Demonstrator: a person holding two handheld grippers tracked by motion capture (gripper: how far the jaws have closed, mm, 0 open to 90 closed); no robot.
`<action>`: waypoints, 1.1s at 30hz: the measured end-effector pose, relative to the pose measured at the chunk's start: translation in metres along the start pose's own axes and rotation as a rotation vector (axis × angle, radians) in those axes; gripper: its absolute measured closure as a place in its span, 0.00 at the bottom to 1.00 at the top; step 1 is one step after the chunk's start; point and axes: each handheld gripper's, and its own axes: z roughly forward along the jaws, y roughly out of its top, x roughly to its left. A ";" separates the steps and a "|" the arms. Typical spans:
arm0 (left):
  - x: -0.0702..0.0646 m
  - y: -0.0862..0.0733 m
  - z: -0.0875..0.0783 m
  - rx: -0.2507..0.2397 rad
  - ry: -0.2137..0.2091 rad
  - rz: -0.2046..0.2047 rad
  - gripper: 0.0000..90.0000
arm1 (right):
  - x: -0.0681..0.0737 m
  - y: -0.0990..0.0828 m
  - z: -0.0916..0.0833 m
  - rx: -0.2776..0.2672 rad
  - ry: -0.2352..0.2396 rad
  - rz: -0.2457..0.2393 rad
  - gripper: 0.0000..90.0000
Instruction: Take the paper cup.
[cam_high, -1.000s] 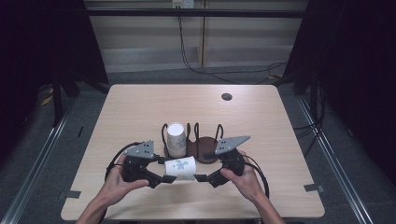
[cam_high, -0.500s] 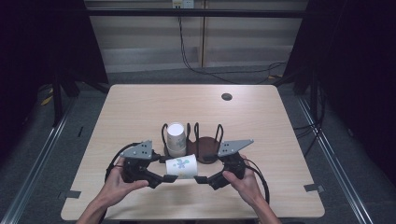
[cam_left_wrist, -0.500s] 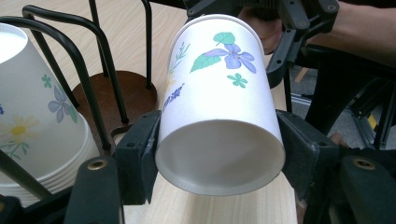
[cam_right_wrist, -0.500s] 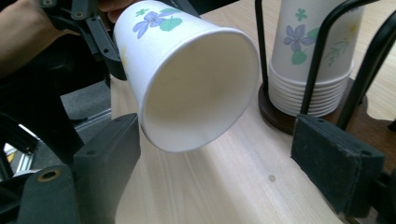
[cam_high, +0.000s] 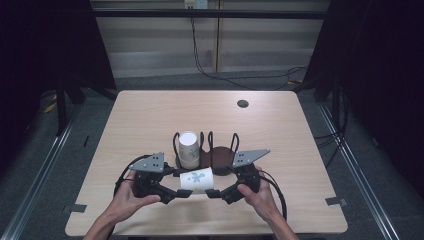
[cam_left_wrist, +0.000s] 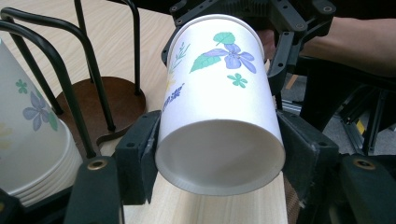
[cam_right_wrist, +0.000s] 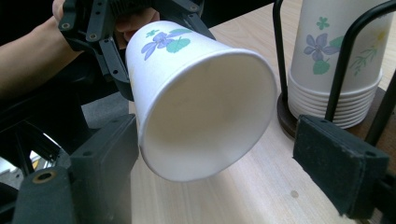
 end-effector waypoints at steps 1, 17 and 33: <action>0.000 0.000 0.000 -0.002 -0.001 0.001 0.40 | 0.000 0.000 0.001 0.002 0.002 0.002 0.15; -0.004 0.000 0.006 0.010 -0.049 0.011 0.40 | 0.006 0.002 0.008 0.012 0.053 -0.028 0.16; -0.003 -0.002 0.006 -0.029 -0.070 -0.010 0.40 | 0.002 0.003 0.003 -0.042 0.118 -0.019 0.25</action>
